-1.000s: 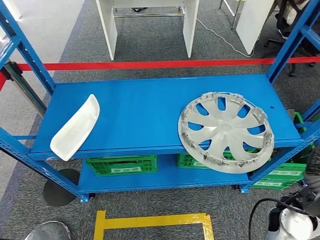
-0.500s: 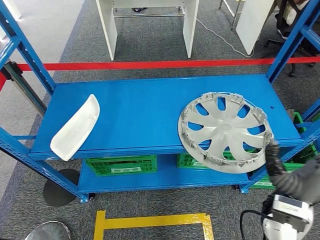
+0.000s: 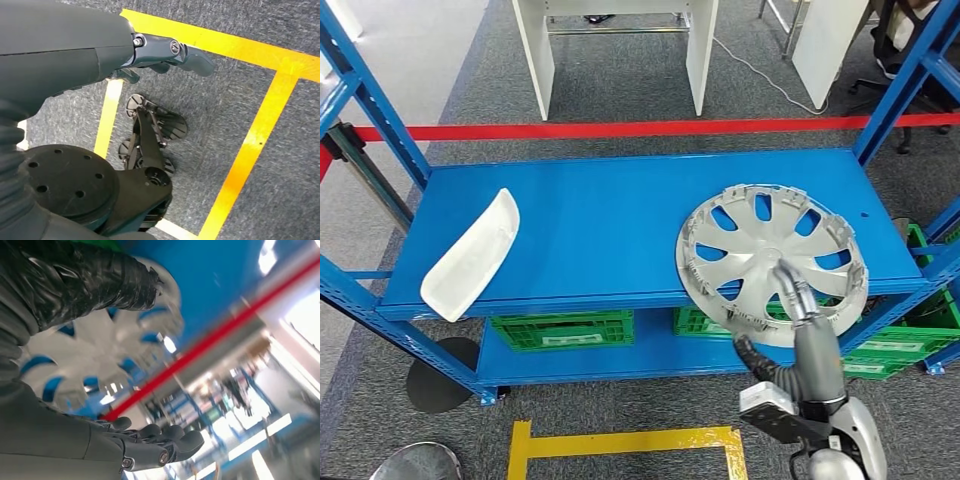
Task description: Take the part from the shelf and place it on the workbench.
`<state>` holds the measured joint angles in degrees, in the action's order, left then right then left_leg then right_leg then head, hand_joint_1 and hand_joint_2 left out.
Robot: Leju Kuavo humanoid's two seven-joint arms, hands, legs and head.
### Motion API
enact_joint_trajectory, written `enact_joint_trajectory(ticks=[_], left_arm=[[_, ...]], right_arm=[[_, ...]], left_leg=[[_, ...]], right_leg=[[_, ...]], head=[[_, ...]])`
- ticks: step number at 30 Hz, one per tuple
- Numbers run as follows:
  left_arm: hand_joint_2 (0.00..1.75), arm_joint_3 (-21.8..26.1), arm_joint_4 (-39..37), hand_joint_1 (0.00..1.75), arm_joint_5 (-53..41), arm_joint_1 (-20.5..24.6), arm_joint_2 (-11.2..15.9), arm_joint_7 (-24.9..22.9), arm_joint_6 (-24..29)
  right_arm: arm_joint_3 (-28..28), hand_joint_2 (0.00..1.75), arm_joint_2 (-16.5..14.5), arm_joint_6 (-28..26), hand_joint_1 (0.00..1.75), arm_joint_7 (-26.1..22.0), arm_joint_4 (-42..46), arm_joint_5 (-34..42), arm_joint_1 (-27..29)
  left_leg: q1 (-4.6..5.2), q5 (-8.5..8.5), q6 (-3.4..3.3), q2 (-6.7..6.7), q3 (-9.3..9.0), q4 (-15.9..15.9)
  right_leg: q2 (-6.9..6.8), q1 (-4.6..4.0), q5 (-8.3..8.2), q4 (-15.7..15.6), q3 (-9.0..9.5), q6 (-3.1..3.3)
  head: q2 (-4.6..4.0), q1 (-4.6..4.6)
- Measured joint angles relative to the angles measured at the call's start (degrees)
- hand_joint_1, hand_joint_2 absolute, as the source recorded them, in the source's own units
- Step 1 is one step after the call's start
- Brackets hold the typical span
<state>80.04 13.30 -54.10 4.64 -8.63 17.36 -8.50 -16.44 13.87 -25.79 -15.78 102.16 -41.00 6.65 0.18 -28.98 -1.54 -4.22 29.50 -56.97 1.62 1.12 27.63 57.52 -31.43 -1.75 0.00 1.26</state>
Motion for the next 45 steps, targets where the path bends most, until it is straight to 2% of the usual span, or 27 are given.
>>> enact_joint_trajectory(ticks=[7, 13, 18, 24, 35, 38, 45], left_arm=[[1.75, -1.08, -0.63, 0.00, -1.50, -0.11, -0.02, -1.15, 0.78], [1.75, -1.51, -0.92, 0.00, -2.26, -0.16, -0.02, -1.72, 1.34], [1.75, -1.72, -1.04, 0.00, -2.51, -0.24, -0.04, -1.69, 1.47], [1.75, -2.62, -1.09, 0.00, -2.99, -0.50, -0.11, -1.53, 2.00], [1.75, -2.80, -1.21, 0.00, -3.28, -0.61, -0.21, -0.91, 2.25], [1.75, -2.85, -1.21, 0.00, -3.28, -0.62, -0.21, -0.72, 2.24], [1.75, -3.10, -1.21, 0.00, -3.28, -0.61, -0.15, -0.69, 2.07]], right_arm=[[-6.15, 1.75, 5.44, 4.79, 0.00, 6.37, -6.70, -5.34, -1.58], [-8.92, 1.75, 7.52, 7.49, 0.00, 9.06, -10.97, -7.91, -3.17], [-9.73, 1.75, 7.81, 6.57, 0.00, 9.35, -12.90, -9.32, -4.41], [-9.55, 1.75, 7.78, -0.07, 0.00, 8.66, -13.37, -13.29, -5.14], [-8.95, 1.75, 7.53, -3.71, 0.00, 7.79, -12.53, -15.50, -4.24], [-8.83, 1.75, 7.47, -3.22, 0.00, 8.26, -12.33, -15.46, -3.88], [-8.83, 1.75, 7.46, 2.32, 0.00, 9.89, -12.97, -14.68, -4.42]], left_leg=[[0.00, 0.00, 0.00, 0.00, 0.06, 0.00], [0.00, 0.00, 0.00, 0.00, 0.01, -0.01], [0.00, 0.00, 0.00, 0.00, 0.01, -0.01], [0.00, 0.00, -0.01, 0.00, 0.01, -0.01], [0.00, 0.00, 0.00, 0.00, 0.02, -0.02], [0.00, 0.00, 0.00, 0.00, 0.02, -0.02], [0.00, 0.00, -0.01, 0.00, 0.02, -0.02]], right_leg=[[0.00, 0.00, 0.00, 0.00, 0.00, 0.00], [0.00, 0.00, 0.00, 0.00, -0.01, 0.00], [0.01, 0.00, 0.00, 0.00, -0.02, 0.00], [0.00, 0.00, -0.01, 0.00, -0.01, -0.01], [0.00, 0.00, 0.00, 0.00, -0.04, 0.00], [0.00, 0.00, -0.01, 0.00, -0.03, 0.00], [0.01, 0.00, -0.01, 0.00, -0.02, -0.01]], head=[[0.00, -0.01], [0.00, -0.01], [0.00, -0.01], [0.00, 0.00], [0.00, -0.01], [0.00, -0.01], [0.00, -0.01]])
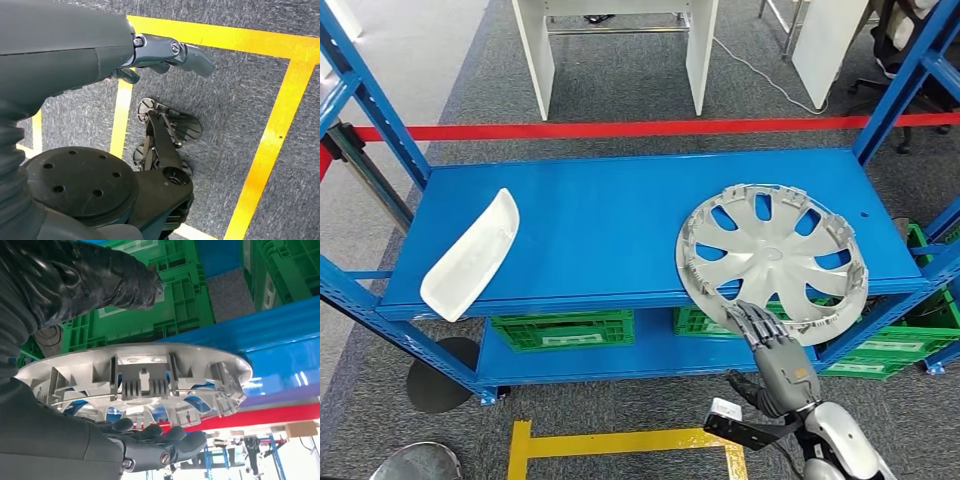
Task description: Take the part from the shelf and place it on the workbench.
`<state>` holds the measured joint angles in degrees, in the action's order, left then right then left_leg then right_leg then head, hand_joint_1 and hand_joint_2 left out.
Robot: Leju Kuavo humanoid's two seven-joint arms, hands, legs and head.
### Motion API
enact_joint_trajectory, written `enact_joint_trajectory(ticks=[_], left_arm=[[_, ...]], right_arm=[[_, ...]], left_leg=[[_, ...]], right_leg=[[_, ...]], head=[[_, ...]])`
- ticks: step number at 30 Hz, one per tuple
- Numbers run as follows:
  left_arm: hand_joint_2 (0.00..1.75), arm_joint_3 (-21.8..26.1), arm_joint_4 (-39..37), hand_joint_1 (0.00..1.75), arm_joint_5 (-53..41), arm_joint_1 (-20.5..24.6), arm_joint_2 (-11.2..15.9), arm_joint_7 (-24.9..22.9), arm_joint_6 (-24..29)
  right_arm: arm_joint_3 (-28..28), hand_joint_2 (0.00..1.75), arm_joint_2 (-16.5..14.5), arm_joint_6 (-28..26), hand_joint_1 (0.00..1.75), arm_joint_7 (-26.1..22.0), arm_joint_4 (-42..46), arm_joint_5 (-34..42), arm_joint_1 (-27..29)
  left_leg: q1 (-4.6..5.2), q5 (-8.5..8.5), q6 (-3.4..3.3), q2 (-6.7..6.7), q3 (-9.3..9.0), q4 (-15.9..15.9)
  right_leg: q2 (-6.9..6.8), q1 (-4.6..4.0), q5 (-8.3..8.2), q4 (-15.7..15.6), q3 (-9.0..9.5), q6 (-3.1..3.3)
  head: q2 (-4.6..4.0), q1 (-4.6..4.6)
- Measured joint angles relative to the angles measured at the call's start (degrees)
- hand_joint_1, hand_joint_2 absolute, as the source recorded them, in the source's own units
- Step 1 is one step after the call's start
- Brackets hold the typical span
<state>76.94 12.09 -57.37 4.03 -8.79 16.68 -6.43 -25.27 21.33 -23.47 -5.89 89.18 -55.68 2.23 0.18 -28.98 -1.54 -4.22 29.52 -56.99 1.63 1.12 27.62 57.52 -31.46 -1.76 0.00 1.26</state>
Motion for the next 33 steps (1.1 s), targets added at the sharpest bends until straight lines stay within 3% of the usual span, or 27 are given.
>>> enact_joint_trajectory(ticks=[23, 33], left_arm=[[1.75, -1.01, 0.00, 0.00, 0.11, 0.03, 0.16, -0.13, 0.05], [1.75, -1.03, 0.00, 0.00, 0.55, 0.07, 0.26, -0.27, -0.17]], right_arm=[[0.38, 1.75, -0.21, 1.88, 0.00, 1.09, -3.98, -0.79, -5.13], [0.62, 1.75, -0.26, 4.93, 0.00, 4.77, -6.08, -4.67, -7.81]], left_leg=[[0.00, 0.00, 0.00, 0.00, 0.01, 0.00], [0.00, 0.00, 0.00, 0.00, 0.01, 0.00]], right_leg=[[-0.01, 0.00, 0.00, 0.00, -0.01, 0.00], [-0.01, 0.00, 0.00, 0.00, -0.01, 0.00]], head=[[0.00, 0.00], [0.00, 0.01]])
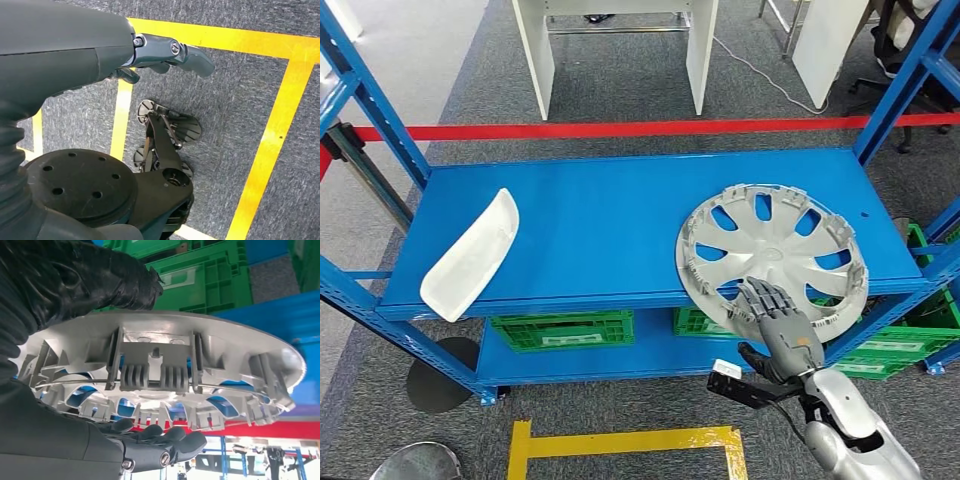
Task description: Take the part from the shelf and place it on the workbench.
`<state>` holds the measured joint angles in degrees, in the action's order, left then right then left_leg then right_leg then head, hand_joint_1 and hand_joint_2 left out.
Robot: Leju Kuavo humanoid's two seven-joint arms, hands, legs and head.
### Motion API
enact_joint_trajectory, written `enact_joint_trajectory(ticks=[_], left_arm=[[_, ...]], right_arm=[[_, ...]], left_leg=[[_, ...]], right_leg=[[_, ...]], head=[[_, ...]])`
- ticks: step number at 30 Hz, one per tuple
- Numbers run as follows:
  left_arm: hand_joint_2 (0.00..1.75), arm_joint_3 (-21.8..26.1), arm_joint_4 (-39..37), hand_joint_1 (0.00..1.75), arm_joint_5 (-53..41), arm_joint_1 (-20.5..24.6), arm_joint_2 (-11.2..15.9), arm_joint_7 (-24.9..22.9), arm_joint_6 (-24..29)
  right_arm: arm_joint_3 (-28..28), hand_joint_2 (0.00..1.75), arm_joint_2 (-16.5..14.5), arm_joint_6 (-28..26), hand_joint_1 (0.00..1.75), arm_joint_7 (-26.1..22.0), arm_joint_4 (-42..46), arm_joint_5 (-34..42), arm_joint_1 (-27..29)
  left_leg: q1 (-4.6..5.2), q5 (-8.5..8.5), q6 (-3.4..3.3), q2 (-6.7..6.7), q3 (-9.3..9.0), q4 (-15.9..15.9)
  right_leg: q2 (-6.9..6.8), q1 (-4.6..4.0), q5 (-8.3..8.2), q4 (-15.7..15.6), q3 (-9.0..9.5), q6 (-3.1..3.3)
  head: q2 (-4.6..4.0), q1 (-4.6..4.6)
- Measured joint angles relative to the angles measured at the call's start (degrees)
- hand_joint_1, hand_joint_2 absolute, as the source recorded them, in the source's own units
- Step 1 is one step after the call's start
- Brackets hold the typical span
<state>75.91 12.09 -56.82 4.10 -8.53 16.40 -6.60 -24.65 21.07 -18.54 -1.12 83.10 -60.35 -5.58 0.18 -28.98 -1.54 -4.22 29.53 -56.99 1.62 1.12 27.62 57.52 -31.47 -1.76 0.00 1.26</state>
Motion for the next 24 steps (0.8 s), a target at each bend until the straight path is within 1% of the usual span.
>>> enact_joint_trajectory(ticks=[12, 18, 19, 22, 23, 24], left_arm=[[1.75, 0.00, 0.00, 0.00, 0.29, 0.01, 0.15, -0.14, -0.33], [1.75, 0.00, 0.00, 0.00, 0.34, 0.05, 0.19, -0.47, -0.33], [1.75, 0.00, 0.00, 0.00, 0.36, 0.07, 0.20, -0.49, -0.33], [1.75, 0.00, 0.00, 0.00, 0.40, 0.08, 0.20, -0.56, -0.33], [1.75, 0.00, 0.00, 0.00, 0.43, 0.08, 0.20, -0.58, -0.33], [1.75, 0.00, 0.00, 0.00, 0.48, 0.08, 0.20, -0.60, -0.33]], right_arm=[[-0.44, 1.75, 0.00, 3.66, 0.00, 3.15, -2.45, -2.09, -3.16], [-0.99, 1.75, -0.07, 4.22, 0.00, 4.40, -3.51, -3.00, -4.44], [-1.11, 1.75, -0.08, 4.24, 0.31, 4.64, -3.70, -3.21, -4.64], [-1.27, 1.75, -0.15, 4.28, 1.62, 5.75, -4.26, -4.18, -5.19], [-1.27, 1.75, -0.19, 4.28, 1.75, 6.10, -4.44, -4.51, -5.36], [-1.27, 1.75, -0.25, 4.27, 1.75, 6.39, -4.60, -4.79, -5.51]], left_leg=[[0.00, 0.00, 0.00, 0.00, 0.01, 0.00], [0.00, 0.00, 0.00, 0.00, 0.02, 0.00], [0.00, 0.00, 0.00, 0.00, 0.02, 0.00], [0.00, 0.00, 0.00, 0.00, 0.02, 0.00], [0.00, 0.00, 0.00, 0.00, 0.02, 0.00], [0.00, 0.00, 0.00, 0.00, 0.02, 0.00]], right_leg=[[0.00, 0.00, 0.00, 0.00, 0.00, 0.00], [0.00, 0.00, 0.00, 0.00, 0.00, 0.00], [-0.01, 0.00, 0.00, 0.00, 0.00, 0.00], [-0.01, 0.00, 0.00, 0.00, 0.00, 0.00], [-0.01, 0.00, 0.00, 0.00, 0.00, 0.00], [-0.01, 0.00, 0.00, 0.01, 0.00, 0.00]], head=[[0.00, -0.01], [0.00, -0.01], [0.00, -0.01], [0.00, -0.01], [0.00, -0.02], [0.00, -0.01]])
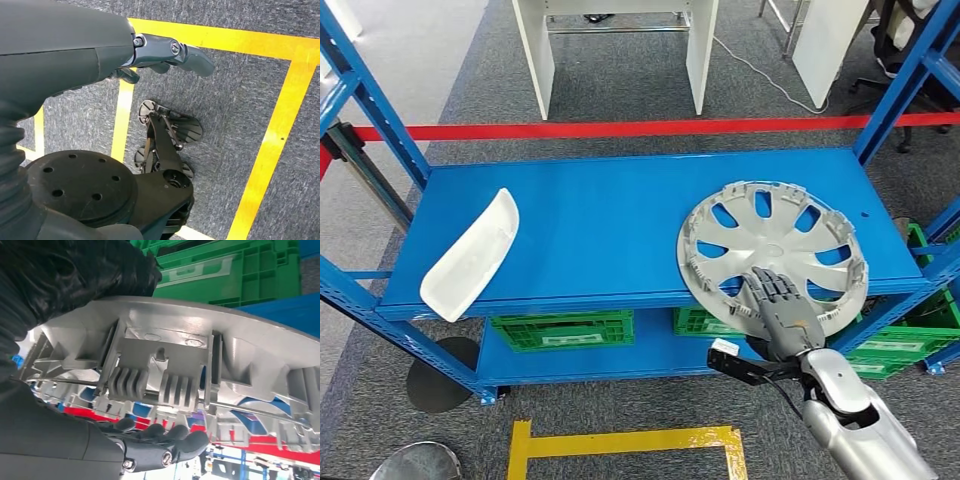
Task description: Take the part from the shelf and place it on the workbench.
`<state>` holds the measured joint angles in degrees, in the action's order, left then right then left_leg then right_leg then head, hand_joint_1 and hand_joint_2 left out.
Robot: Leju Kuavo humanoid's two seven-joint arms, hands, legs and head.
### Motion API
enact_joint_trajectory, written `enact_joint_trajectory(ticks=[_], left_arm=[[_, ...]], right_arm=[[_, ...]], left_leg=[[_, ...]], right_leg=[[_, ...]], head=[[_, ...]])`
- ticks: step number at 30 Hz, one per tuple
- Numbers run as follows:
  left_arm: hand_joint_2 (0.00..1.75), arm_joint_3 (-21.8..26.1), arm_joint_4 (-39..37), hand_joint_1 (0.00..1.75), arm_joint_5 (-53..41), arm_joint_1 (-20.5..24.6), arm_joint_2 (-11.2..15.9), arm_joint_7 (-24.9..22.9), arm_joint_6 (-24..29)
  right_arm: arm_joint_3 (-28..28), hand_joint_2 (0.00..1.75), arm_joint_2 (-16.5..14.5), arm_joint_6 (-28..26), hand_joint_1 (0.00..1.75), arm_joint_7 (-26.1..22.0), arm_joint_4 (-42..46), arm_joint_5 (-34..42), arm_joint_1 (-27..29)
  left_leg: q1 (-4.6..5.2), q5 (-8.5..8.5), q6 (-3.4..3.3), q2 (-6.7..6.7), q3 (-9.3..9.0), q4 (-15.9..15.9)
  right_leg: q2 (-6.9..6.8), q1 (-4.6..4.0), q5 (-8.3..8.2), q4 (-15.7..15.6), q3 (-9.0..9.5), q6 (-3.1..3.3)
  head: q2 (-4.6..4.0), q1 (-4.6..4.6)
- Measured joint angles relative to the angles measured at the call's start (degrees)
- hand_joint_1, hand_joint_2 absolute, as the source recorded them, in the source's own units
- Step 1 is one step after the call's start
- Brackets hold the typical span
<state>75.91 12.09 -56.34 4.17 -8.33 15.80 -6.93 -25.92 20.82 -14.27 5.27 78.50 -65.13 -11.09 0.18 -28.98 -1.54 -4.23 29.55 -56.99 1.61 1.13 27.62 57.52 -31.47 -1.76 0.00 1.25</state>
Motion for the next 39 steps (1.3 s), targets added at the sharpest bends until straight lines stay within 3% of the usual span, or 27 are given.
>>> enact_joint_trajectory(ticks=[25, 31, 39], left_arm=[[1.75, 0.00, 0.00, 0.00, 0.77, -0.06, 0.00, 0.03, -0.03], [1.75, 0.00, 0.00, 0.00, 1.04, -0.08, -0.02, 0.58, 0.39], [1.75, 0.00, 0.00, 0.00, 1.53, -0.17, -0.29, 3.22, 2.91]], right_arm=[[0.23, 1.75, -0.87, -3.80, 1.75, 0.41, -0.46, -1.79, 0.21], [1.94, 1.75, -1.61, -10.79, 1.75, -2.17, 2.30, -0.76, 2.10], [6.74, 1.75, -4.04, -20.51, 1.75, -11.17, 14.19, 9.41, 8.02]], left_leg=[[0.00, 0.00, 0.00, 0.00, 0.00, 0.00], [0.00, 0.00, 0.00, 0.00, 0.01, 0.00], [0.00, -0.01, 0.00, -0.01, 0.10, 0.00]], right_leg=[[0.00, 0.00, 0.00, 0.00, -0.02, 0.00], [0.01, 0.00, 0.00, 0.00, -0.03, 0.00], [0.00, 0.00, 0.01, 0.00, -0.12, 0.00]], head=[[0.00, 0.00], [0.00, 0.00], [0.00, 0.00]])
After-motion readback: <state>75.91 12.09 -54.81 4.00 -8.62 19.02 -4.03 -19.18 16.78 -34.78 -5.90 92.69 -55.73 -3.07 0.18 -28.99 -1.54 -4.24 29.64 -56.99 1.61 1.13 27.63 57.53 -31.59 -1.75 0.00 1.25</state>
